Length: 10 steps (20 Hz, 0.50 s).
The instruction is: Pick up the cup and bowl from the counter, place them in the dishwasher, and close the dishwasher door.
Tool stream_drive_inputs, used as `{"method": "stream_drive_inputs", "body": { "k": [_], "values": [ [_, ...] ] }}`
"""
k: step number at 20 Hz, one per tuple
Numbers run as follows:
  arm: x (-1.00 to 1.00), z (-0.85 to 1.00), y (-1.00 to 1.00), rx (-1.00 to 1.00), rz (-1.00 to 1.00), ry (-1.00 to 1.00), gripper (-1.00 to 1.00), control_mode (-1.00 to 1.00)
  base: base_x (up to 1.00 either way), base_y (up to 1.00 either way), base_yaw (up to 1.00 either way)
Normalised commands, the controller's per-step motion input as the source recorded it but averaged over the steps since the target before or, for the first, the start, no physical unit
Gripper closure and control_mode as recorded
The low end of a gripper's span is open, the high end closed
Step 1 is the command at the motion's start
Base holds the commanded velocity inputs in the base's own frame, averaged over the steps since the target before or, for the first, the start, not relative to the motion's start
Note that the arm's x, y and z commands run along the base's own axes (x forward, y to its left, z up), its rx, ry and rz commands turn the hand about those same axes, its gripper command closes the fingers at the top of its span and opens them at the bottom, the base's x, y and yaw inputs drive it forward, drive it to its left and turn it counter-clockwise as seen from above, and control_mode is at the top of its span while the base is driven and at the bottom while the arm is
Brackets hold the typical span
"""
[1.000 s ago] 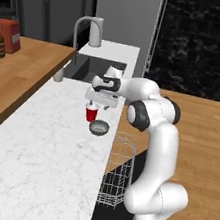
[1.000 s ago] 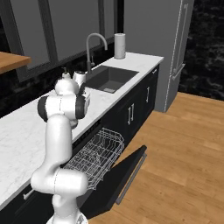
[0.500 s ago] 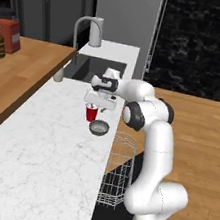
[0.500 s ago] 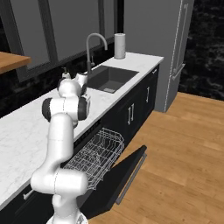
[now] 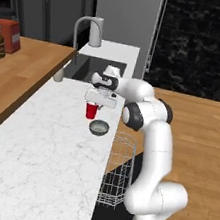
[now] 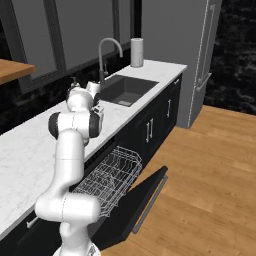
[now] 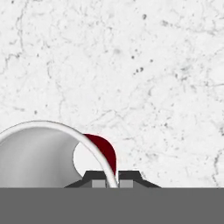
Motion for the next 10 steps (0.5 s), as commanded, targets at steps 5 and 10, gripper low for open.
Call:
{"method": "stream_drive_inputs", "body": {
  "k": [5,10],
  "values": [
    [-0.60,0.35,-0.58,0.00,-0.08,-0.07,1.00,-1.00,0.00,0.00,0.00],
    [-0.98,0.30,-1.00,0.04,-0.06,-0.03,1.00,-1.00,0.00,0.00,0.00]
  ]
}}
